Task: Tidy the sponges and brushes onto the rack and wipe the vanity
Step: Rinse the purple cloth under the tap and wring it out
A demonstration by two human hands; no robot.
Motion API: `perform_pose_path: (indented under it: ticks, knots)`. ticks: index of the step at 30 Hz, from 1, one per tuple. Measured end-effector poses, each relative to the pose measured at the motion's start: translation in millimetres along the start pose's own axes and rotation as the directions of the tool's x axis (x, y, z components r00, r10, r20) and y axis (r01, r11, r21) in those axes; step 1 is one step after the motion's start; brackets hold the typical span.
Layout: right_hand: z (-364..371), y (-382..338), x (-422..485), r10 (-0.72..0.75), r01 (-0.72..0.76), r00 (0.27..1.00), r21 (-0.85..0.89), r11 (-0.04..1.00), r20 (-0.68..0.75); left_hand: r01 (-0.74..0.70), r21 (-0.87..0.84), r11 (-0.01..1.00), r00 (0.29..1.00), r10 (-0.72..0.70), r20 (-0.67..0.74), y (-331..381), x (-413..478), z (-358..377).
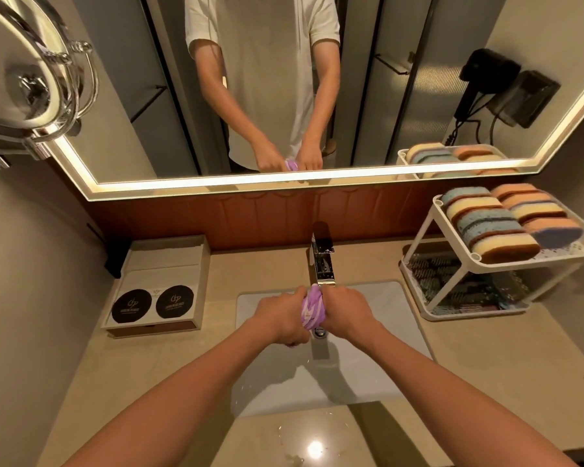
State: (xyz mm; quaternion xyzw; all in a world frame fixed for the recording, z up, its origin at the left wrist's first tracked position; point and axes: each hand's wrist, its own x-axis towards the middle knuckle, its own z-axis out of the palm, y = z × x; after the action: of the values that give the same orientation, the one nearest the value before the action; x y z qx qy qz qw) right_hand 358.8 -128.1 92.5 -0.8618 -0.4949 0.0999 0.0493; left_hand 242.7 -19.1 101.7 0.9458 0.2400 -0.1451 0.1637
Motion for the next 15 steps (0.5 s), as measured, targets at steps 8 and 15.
perform_pose_path:
  ticks: [8, 15]
  knots:
    - [-3.7, 5.3, -3.9, 0.089, -0.111, 0.967, 0.08, 0.991, 0.24, -0.03, 0.043, 0.999, 0.995, 0.034, -0.089, 9.1, -2.1, 9.3]
    - [5.3, 30.4, -25.2, -0.062, 0.152, 0.962, 0.335, 0.93, -0.264, 0.13, -0.801, 0.585, 0.99, -0.031, 0.138, -3.5, -6.3, -16.7]
